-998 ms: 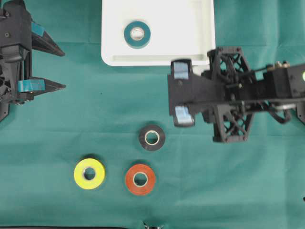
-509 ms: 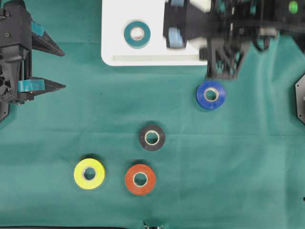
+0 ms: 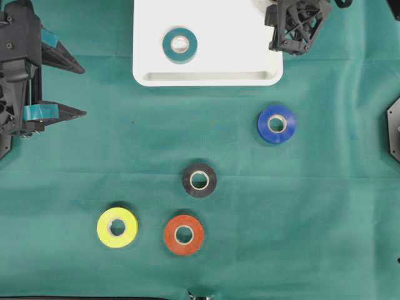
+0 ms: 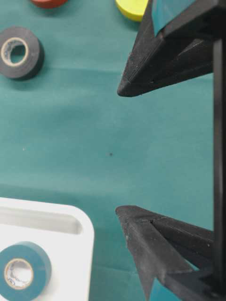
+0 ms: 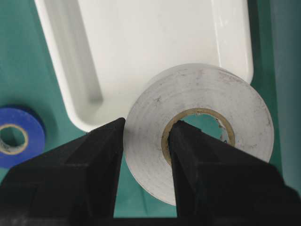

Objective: Pick up the tape from a random location and place it into the white case.
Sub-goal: 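Carry the white roll with the right gripper over the white tray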

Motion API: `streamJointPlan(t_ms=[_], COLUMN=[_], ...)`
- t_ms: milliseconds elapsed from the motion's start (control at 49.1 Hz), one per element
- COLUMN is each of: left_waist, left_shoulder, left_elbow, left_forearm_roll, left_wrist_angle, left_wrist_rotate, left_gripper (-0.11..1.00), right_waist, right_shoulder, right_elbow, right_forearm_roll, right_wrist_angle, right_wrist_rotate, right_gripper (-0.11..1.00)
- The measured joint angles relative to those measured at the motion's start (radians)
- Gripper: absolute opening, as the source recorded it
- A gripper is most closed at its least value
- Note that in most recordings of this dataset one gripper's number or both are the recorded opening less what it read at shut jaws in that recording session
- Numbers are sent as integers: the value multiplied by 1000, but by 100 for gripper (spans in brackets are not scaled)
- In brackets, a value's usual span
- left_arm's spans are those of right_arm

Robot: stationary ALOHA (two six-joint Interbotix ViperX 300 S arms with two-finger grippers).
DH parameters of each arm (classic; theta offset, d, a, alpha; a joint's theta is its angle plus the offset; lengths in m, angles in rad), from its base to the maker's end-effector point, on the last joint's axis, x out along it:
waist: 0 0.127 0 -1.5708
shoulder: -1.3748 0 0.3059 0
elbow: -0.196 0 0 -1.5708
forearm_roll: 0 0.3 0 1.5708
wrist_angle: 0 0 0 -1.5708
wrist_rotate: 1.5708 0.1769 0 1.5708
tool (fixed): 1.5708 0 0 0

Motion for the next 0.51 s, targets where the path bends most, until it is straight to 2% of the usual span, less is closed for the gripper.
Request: streamJointPlan(t_ms=[244, 509], left_waist=[0, 0], left_shoulder=[0, 0], left_elbow=[0, 0], left_forearm_roll=[0, 0], left_wrist_angle=[0, 0], left_wrist_rotate=[0, 0], left_gripper=[100, 100], right_waist=[-3, -3], right_shoulder=[43, 161], right_elbow=[-31, -164], right_forearm_roll=[0, 29], right_wrist_angle=[-26, -34], right_wrist_rotate=[-11, -74], right_gripper=[31, 31])
